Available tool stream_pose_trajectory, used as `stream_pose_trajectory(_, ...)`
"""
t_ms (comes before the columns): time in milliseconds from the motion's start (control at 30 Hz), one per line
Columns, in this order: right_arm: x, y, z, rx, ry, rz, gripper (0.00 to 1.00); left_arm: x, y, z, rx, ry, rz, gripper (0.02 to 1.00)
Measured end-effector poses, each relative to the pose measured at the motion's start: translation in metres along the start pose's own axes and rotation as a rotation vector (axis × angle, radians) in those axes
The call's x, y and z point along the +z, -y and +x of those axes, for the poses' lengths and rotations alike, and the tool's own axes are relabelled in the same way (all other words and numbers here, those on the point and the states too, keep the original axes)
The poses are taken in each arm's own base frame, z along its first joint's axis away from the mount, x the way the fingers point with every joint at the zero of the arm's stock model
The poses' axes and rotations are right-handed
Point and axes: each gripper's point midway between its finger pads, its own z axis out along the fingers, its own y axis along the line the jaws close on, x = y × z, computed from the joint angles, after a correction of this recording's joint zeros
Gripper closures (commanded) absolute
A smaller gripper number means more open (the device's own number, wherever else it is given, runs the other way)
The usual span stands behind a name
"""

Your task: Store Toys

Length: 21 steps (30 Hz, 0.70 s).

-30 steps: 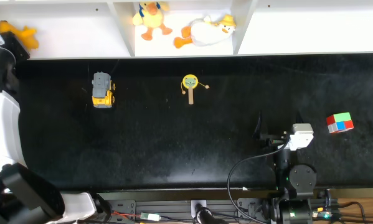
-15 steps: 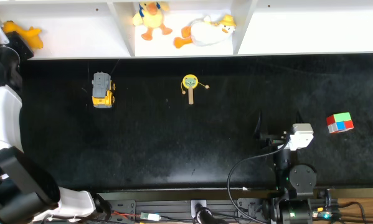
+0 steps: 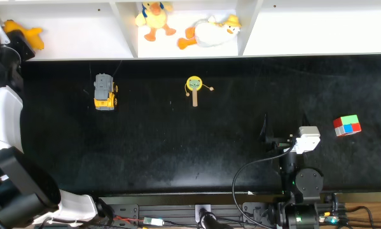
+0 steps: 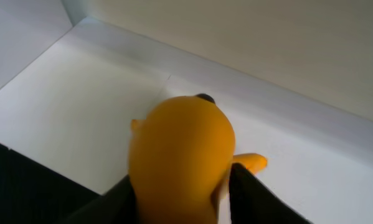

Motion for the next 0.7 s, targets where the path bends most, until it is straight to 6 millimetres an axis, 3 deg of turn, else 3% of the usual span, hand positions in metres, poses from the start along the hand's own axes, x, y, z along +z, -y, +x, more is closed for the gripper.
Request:
stream_pose_trajectory(300, 0.0000, -0.0001, 0.0002, 0.000, -0.001, -0.001, 0.007, 0.0039, 0.0014, -0.0034, 0.003, 0.021, 0.005, 0.020)
stream_pose_trajectory(700, 0.0000, -0.0001, 0.0001, 0.000, 0.000, 0.000, 0.005, 0.0051, 0.0038, -0.0090, 0.004, 0.046, 0.012, 0.020)
